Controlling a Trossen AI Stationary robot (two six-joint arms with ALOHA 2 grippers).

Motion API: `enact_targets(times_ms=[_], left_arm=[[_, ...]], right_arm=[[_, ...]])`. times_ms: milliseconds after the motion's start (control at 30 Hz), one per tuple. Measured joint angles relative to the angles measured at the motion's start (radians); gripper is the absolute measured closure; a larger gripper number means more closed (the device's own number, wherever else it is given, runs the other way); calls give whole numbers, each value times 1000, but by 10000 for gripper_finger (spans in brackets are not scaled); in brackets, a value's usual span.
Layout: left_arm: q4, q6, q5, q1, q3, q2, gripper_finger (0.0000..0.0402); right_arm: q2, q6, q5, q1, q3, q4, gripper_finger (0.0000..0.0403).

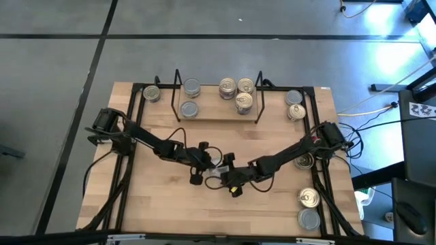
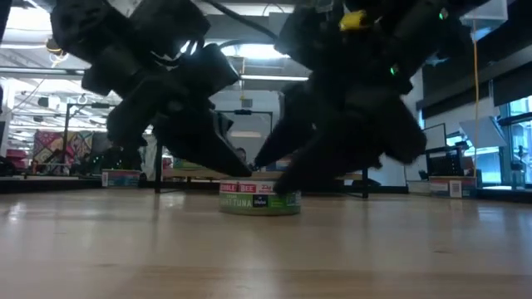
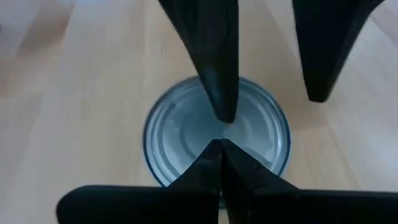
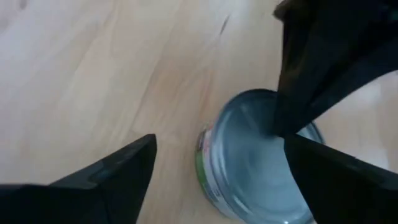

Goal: Stack canned seafood by type on shelf
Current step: Stack the green and white tuna can on top of the green and white tuna can on the shelf

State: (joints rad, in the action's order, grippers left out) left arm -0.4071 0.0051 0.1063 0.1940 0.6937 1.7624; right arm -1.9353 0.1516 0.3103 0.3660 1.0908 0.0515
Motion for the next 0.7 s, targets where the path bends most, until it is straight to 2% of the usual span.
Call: enact_targets(times_ms=[300, 500, 700], left_arm=[[-109, -38, -7, -33, -34, 60, 400], [-340, -133, -92, -82, -126, 100, 400], [-505, -232, -103, -119, -183, 158, 399]], right_arm=[[-54, 94, 83, 2, 6, 25, 38], [-55, 122, 151, 1, 7, 16, 38], [-55, 160, 260, -1, 7, 0, 38]])
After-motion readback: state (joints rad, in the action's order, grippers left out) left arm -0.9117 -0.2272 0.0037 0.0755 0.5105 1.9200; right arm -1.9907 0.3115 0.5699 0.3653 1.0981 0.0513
